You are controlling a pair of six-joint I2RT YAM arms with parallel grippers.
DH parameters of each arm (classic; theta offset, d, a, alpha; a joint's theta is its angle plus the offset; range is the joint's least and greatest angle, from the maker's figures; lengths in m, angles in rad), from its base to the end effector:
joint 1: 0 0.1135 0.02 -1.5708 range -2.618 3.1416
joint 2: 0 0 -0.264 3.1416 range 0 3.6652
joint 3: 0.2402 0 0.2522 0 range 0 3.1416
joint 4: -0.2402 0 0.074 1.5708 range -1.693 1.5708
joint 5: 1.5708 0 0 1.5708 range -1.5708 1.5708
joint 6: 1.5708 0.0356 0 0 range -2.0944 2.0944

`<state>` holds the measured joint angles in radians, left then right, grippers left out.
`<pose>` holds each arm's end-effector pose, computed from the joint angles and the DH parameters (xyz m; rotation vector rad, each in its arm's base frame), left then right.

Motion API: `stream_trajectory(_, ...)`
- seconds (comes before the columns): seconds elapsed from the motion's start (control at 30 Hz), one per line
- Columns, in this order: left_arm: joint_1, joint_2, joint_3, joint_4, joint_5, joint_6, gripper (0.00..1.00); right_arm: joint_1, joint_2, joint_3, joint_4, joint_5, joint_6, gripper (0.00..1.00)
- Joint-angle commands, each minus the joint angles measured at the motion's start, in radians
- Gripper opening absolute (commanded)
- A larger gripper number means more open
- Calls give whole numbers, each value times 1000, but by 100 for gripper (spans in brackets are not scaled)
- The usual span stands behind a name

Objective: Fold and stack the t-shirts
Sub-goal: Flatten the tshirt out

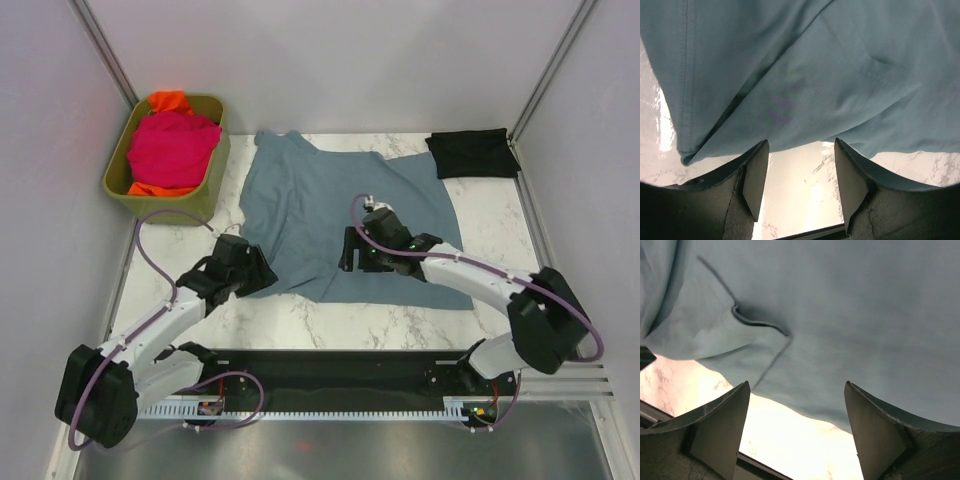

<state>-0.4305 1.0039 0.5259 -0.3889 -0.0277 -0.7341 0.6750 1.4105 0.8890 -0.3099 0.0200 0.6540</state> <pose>0.1769 -0.0802 0.1933 -0.3902 2.4671 -0.4756 0.2300 0.1832 0.2231 -0.0165 2.4871 0.5748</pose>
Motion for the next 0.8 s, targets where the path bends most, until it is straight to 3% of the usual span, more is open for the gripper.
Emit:
stream_trajectory(0.0,-11,13,52,123,-32,44,62,61,112,67,84,-17,7,83)
stream_trajectory(0.13,-10,74,115,182,-35,110,61,69,166,82,83,47,10,83)
stream_trajectory(0.27,-11,288,254,222,-12,212,51,69,147,76,58,83,-10,84)
stream_trajectory(0.5,-11,542,385,219,-77,277,43,55,29,-5,15,83,-19,86)
stream_trajectory(0.77,-11,611,373,234,-89,269,42,-14,-119,-71,-29,38,-57,88)
